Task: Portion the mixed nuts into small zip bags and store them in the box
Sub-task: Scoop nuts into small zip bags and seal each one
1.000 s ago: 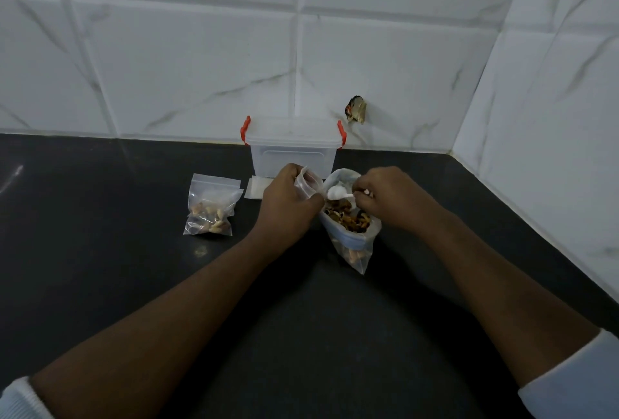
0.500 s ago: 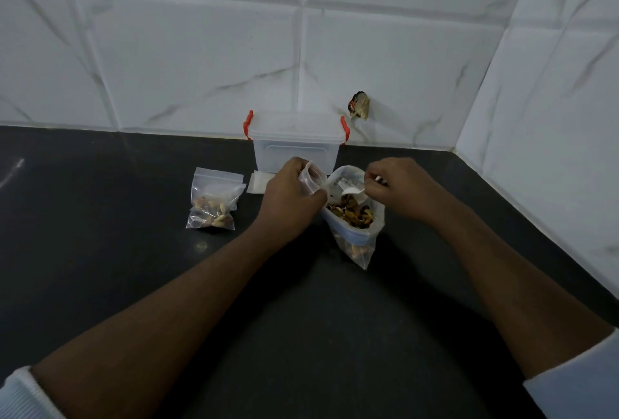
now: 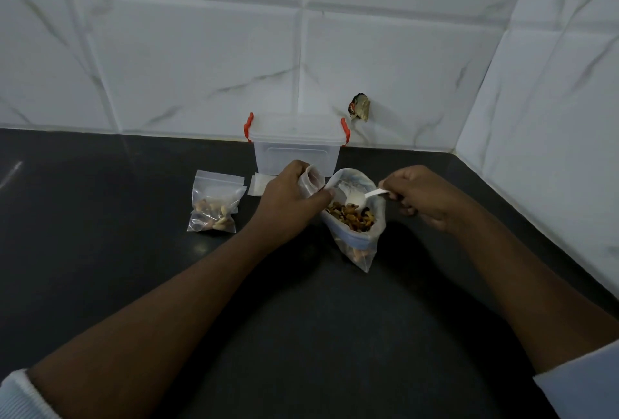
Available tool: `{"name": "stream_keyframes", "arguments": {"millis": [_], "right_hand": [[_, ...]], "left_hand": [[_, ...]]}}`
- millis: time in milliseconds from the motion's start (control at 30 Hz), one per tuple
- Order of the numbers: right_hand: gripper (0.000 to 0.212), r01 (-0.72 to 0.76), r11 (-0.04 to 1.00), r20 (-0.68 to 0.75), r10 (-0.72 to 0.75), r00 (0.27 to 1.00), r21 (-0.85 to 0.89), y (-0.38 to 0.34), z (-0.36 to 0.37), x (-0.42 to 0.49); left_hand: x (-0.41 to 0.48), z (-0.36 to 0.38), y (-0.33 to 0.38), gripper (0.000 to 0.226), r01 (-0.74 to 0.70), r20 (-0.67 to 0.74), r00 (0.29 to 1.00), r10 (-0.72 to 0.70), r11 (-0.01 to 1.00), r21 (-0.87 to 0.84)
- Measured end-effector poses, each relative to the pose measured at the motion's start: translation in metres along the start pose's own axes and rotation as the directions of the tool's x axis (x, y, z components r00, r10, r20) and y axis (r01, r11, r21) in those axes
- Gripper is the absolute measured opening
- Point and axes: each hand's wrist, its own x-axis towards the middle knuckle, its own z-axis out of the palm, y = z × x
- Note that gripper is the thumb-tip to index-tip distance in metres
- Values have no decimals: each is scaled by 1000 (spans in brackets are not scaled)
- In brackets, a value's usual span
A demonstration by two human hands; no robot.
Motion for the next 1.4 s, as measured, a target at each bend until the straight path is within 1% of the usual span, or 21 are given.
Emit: {"name": "stream_keyframes", "arguments": {"millis": [100,167,333,433,467,500,533,567,600,667,733,767,867,1000,1033,1067,1100,1167,1233,1333,1400], "right_hand": [[24,-47,993,-37,51,998,109,1,-2,4],[23,-43,982,-34,50,998,182,0,-4,1],[16,60,933,52,-83,995,355,-22,2,-16],[15,128,925,57,-159,986,358,-31,15,-25],[15,170,934,40,-192,980,314,-33,19,-27],[15,233,945,16,-243,970,229,-34,23,-30],[16,315,943,-8,-316,949,106,-34,25,-32],[16,401,915,-24,-402,915,-34,-34,26,-33],[16,477,863,-23,-487,873,-164,-33,27,-34],[19,598,727,23,-629,777,-338,-30,28,-35],[21,686,597,82,-727,682,-416,-28,31,-34],[21,704,569,95,-746,660,-424,-27,32,-33],[21,705,593,79,-741,667,-388,-27,30,-32],[20,678,677,-37,-715,698,-286,-28,18,-34],[19,660,693,-68,-703,708,-290,-29,13,-33],[18,640,689,-83,-700,709,-340,-29,8,-32],[17,611,665,-71,-699,711,-428,-28,2,-30],[18,545,609,2,-665,746,-577,-24,-5,-27],[18,519,595,73,-612,787,-614,-19,-3,-25],[21,528,561,166,-570,805,-637,-15,11,-21],[23,504,571,171,-536,827,-648,-15,14,-19]], "left_hand": [[2,0,-3,45,12,46,999,-13,1000,19],[3,0,-6,47,18,76,997,-20,1000,22],[1,1,-3,43,0,85,996,-6,998,60],[0,3,-3,43,-14,92,996,6,996,86],[0,3,-3,44,-18,93,996,9,996,91],[0,3,-3,44,-16,90,996,8,996,89],[1,4,-3,44,-10,82,997,4,997,82],[1,4,-3,44,-2,69,998,-3,998,68],[1,3,-2,43,4,54,999,-7,999,48],[0,3,-1,41,13,32,999,-12,1000,-8],[0,2,0,39,23,29,999,-21,998,-65],[-1,2,1,38,30,30,999,-27,995,-92],[0,4,-1,39,40,17,999,-38,992,-121],[3,4,-4,43,57,29,998,-54,993,-100],[3,4,-4,42,58,33,998,-55,994,-92],[3,4,-4,41,59,35,998,-56,995,-80],[4,5,-4,40,61,38,998,-58,996,-66],[3,5,-3,40,65,48,997,-63,997,-42],[3,5,-3,38,70,61,996,-67,997,-45],[2,5,-2,37,65,63,996,-61,996,-61],[2,5,-2,37,58,60,997,-55,997,-58]]}}
